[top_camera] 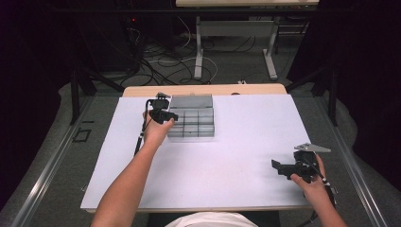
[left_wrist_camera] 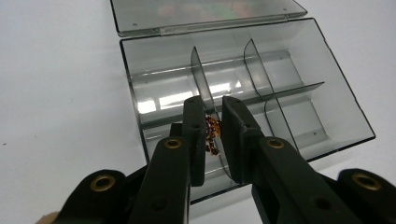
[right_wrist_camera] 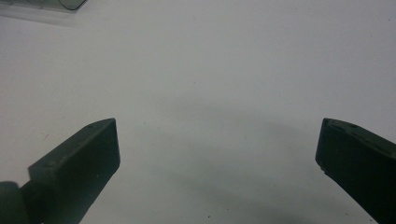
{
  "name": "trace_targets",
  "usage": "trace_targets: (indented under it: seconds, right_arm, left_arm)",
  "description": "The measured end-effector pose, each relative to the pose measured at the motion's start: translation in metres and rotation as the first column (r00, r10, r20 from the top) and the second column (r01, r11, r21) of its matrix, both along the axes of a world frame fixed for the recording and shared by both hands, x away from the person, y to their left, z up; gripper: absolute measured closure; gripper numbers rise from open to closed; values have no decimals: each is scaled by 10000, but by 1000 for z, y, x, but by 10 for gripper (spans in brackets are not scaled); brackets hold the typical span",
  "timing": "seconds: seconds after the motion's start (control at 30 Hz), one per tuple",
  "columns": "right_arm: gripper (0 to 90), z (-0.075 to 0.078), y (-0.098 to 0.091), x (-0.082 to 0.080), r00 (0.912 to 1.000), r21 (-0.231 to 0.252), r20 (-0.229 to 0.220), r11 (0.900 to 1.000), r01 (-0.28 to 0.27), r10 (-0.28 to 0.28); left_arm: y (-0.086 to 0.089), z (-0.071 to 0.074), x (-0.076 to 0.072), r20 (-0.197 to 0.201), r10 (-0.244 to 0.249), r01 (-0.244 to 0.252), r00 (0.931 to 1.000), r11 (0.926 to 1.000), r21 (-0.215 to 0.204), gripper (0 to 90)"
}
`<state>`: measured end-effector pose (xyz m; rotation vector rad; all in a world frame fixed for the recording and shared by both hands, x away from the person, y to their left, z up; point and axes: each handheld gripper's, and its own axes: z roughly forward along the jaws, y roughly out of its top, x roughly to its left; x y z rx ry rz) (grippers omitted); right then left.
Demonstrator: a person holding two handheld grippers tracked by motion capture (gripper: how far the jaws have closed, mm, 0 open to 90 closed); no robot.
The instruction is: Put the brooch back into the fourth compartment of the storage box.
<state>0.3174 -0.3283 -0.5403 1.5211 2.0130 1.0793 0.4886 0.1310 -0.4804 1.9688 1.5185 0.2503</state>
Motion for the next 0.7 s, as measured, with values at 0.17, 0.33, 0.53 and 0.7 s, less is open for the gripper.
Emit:
trace_targets:
  seconds: [0.17,0.33,0.53,0.7]
  right_arm:
    - [0,0,0,0,10000,-9,36,10000,-20,20]
    - [0,0,0,0,10000,-8,25,10000,-18,18]
    - [0,0,1,0,10000,11,-41,10000,-15,15]
    - [0,-1,2,0,10000,-4,18,10000,38,-38]
  left_arm:
    - [-2,-7,-2,-103,-65,64,9999,10000,-73,804]
    - [-3,-15,-4,-221,-31,30,9998,10000,-40,804]
    - [-2,-25,-5,-394,-101,100,9992,9999,-15,803]
    - [0,-33,-6,-570,-4,5,9984,10000,32,803]
